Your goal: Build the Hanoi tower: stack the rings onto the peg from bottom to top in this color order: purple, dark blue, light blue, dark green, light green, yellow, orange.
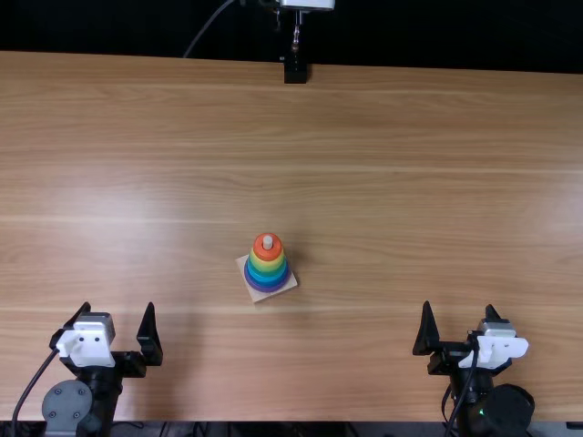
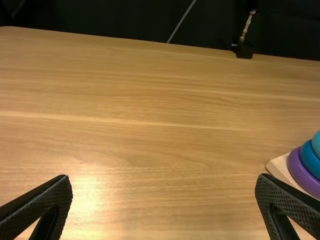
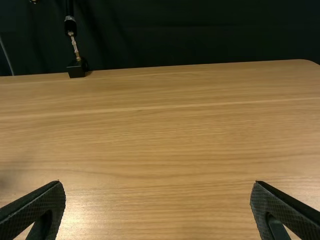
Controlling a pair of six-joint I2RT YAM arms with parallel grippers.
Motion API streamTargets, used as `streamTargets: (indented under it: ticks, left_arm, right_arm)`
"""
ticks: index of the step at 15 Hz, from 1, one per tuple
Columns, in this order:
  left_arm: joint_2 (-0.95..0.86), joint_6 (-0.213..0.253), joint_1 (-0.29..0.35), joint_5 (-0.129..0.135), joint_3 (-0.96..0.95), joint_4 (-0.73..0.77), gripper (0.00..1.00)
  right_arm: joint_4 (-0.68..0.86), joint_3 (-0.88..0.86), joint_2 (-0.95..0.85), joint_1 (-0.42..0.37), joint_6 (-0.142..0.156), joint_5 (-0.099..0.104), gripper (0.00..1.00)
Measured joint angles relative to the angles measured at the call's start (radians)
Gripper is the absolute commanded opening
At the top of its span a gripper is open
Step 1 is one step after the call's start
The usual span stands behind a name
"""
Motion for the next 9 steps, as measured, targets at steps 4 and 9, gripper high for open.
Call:
streamTargets:
  ticks: [4, 9]
  left_arm:
    - [0.0, -0.001, 0.0, 0.0, 0.004, -0.017, 1.0]
    - [0.0, -0.001, 0.0, 0.0, 0.005, -0.017, 1.0]
  right_arm:
    - [0.0, 0.0, 0.0, 0.0, 0.0, 0.0, 1.0]
    - [0.0, 0.0, 0.0, 0.0, 0.0, 0.0, 1.0]
